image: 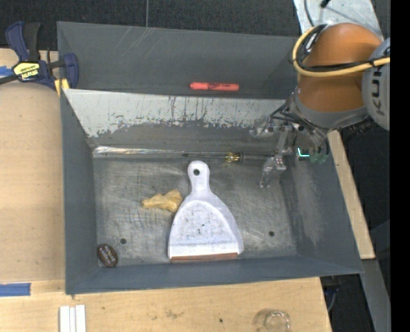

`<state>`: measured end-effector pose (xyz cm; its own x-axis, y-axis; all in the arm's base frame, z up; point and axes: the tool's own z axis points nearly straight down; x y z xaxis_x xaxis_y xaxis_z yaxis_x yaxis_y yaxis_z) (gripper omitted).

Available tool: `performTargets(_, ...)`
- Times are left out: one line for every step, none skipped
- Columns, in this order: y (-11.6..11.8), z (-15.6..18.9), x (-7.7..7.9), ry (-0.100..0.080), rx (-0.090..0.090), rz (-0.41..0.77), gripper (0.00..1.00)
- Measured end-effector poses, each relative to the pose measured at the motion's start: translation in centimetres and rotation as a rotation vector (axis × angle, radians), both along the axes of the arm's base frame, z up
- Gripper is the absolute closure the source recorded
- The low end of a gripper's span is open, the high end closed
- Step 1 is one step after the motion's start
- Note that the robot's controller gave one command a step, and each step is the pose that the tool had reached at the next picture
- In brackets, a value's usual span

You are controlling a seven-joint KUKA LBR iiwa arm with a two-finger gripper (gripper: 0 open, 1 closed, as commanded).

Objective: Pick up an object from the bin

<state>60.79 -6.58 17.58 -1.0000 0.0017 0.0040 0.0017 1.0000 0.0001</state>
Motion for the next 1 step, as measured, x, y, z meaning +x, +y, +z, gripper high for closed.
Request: performTargets(0.01,0.20,0.04,-0.003,0.000,0.000,0.00)
